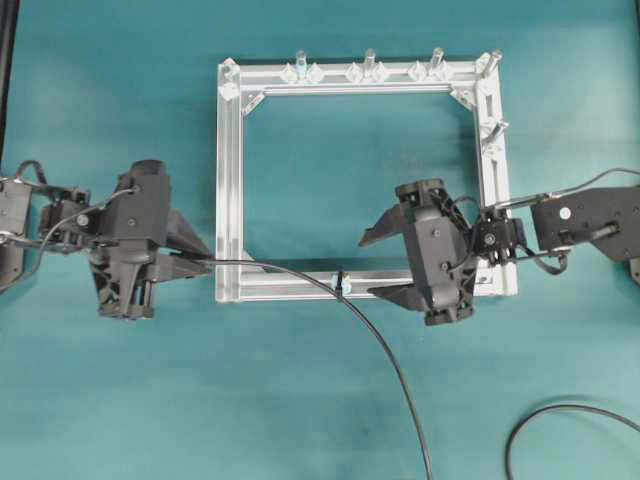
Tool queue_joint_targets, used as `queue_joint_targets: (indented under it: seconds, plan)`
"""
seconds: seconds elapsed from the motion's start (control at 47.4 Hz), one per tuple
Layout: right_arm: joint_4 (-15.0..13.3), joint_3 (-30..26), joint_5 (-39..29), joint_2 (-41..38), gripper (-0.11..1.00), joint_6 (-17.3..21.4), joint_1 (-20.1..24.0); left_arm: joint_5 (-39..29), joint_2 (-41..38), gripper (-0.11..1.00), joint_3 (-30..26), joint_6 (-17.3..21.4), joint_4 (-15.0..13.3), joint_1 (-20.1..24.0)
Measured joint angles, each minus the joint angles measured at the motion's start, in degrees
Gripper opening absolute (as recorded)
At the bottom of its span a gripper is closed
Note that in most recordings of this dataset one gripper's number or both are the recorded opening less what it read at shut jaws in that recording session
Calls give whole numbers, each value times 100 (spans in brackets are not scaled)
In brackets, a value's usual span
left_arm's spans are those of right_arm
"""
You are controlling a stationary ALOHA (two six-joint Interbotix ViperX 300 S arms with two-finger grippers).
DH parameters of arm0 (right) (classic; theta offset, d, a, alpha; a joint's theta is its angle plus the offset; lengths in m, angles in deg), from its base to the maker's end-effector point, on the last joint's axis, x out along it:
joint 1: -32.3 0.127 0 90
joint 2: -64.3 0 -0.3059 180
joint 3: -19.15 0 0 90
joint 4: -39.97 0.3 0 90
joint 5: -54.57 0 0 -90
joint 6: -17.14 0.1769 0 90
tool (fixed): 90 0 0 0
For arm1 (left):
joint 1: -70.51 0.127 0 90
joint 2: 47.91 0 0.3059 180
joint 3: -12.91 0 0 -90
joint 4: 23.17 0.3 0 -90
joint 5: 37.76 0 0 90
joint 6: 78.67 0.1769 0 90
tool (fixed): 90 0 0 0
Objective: Insert the wire through the string loop located in the center.
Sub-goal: 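Pull the plug leftward with the left gripper, drawing cable through the loop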
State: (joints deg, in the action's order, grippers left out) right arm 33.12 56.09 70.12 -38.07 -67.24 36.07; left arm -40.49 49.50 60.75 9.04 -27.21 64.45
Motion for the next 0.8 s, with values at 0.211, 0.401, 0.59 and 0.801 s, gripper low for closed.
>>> queue_joint_targets:
  seconds: [0.211, 0.401, 0.59, 0.801]
  plan:
    - [0, 0, 0, 0, 76, 0, 0, 0, 105, 17, 255, -325, 0, 0]
    - [0, 0, 0, 0, 76, 9, 0, 0, 105, 17, 352, -334, 0, 0]
    - [0, 0, 0, 0, 76, 9, 0, 26, -35, 17, 439, -343, 0, 0]
    - [9, 9, -18, 0, 76, 9, 0, 149, -431, 17, 457, -352, 0, 0]
